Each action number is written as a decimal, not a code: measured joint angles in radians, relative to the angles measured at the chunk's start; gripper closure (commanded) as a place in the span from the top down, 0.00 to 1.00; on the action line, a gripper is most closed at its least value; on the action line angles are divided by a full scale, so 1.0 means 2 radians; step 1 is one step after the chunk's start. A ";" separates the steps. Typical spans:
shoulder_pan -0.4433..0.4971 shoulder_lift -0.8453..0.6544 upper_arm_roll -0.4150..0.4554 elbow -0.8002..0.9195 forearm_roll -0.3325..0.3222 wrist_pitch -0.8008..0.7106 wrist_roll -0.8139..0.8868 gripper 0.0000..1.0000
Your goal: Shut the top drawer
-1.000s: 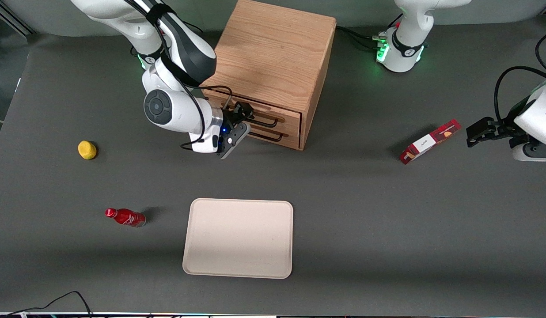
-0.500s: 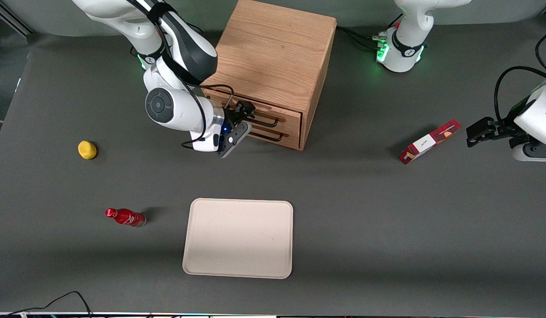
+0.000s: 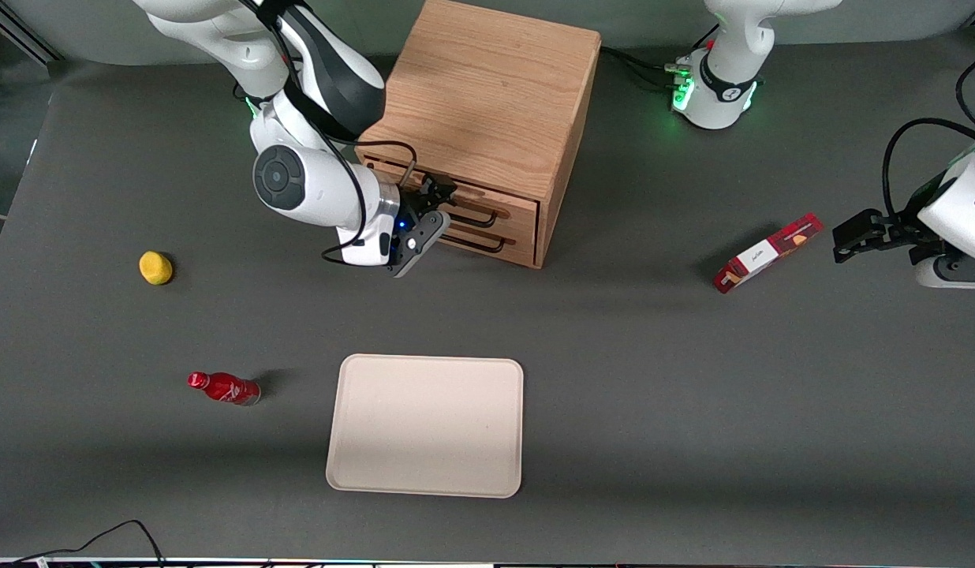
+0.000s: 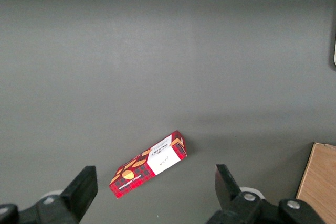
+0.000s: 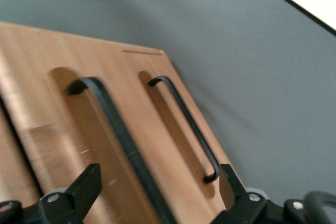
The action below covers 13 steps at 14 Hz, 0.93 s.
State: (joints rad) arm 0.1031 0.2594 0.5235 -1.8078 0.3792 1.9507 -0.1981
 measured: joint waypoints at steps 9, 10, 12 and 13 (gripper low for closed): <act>-0.017 -0.016 -0.005 0.193 -0.078 -0.174 0.148 1.00; -0.017 -0.021 -0.005 0.218 -0.108 -0.198 0.181 1.00; -0.021 -0.041 -0.011 0.251 -0.150 -0.250 0.218 1.00; -0.023 -0.055 -0.026 0.258 -0.160 -0.275 0.227 1.00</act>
State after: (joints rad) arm 0.0563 0.1486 0.4712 -1.2910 0.0599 1.4014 0.2557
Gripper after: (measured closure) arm 0.000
